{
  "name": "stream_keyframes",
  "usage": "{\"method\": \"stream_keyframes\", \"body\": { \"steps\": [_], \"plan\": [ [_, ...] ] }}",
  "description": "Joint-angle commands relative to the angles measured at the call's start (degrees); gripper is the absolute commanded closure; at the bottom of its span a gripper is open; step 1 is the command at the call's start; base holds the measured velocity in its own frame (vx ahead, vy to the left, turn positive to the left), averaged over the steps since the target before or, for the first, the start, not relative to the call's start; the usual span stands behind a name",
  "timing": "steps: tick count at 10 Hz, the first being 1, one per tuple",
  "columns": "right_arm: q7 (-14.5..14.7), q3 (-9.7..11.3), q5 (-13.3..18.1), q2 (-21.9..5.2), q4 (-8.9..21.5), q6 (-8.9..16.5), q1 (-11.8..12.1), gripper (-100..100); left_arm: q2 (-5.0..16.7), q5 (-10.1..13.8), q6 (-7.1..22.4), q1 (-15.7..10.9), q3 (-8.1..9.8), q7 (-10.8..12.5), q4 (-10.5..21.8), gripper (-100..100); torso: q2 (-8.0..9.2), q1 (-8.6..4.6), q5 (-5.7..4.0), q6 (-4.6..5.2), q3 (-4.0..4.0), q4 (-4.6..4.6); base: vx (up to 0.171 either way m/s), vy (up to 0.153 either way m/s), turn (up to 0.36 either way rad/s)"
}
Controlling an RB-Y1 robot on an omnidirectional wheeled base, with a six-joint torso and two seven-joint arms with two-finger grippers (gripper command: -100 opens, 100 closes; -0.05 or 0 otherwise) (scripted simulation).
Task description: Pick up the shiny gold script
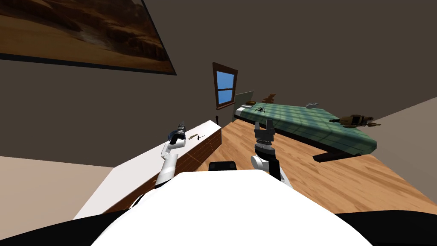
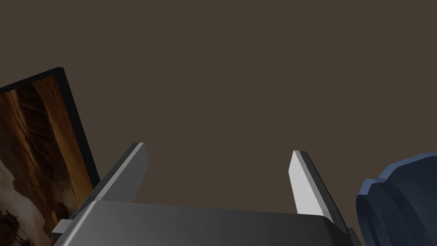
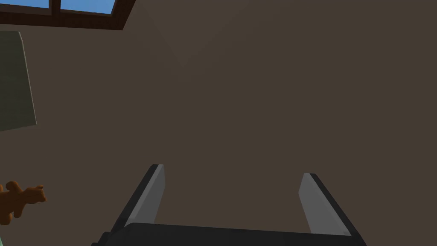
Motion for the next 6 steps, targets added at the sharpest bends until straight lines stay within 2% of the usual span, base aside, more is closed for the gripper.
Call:
{"method": "stream_keyframes", "body": {
  "steps": [1, 2, 3, 4, 5, 6],
  "plan": [
    [0.0, 0.0, 0.0, 0.0, 0.0, 0.0, 0.0, 0, 0.27, 0.22, 2.62, -0.93, 0.57, 0.16, 1.75, -100, 0.0, 0.0, 0.0, 0.0, 0.0, 0.0, -0.004, -0.009, -0.105],
    [0.0, 0.0, 0.0, 0.0, 0.0, 0.0, 0.01, 0, 1.16, 0.83, 4.38, -3.23, 1.73, 0.5, 3.98, -100, 0.0, 0.01, 0.01, -0.05, 0.0, 0.0, -0.004, -0.01, -0.154],
    [0.0, 0.0, 0.0, 0.0, 0.0, 0.0, 0.0, 0, 1.16, 0.83, 5.78, -3.23, 1.73, 0.5, 5.32, -100, -0.01, 0.01, 0.0, -0.01, -0.01, 0.0, -0.002, -0.005, -0.12],
    [0.0, -0.01, 0.0, 0.0, 0.0, 0.0, 0.01, 0, 2.04, 1.47, 7.58, -5.37, 2.82, 0.89, 6.69, -100, 0.01, 0.03, 0.01, -0.05, 0.0, 0.0, 0.001, -0.005, -0.199],
    [0.0, 0.0, 0.0, 0.0, 0.0, 0.0, 0.0, 0, 2.04, 1.47, 9.42, -5.49, 2.82, 0.89, 8.0, -100, -0.02, 0.02, 0.0, 0.0, -0.01, 0.0, 0.002, 0.003, -0.076],
    [0.0, -0.01, 0.0, 0.0, 0.0, 0.0, 0.01, 0, 2.04, 1.47, 9.45, -5.49, 2.82, 0.89, 9.0, -100, -0.02, 0.05, 0.02, -0.06, -0.01, -0.01, 0.002, 0.002, 0.033]
  ]
}}
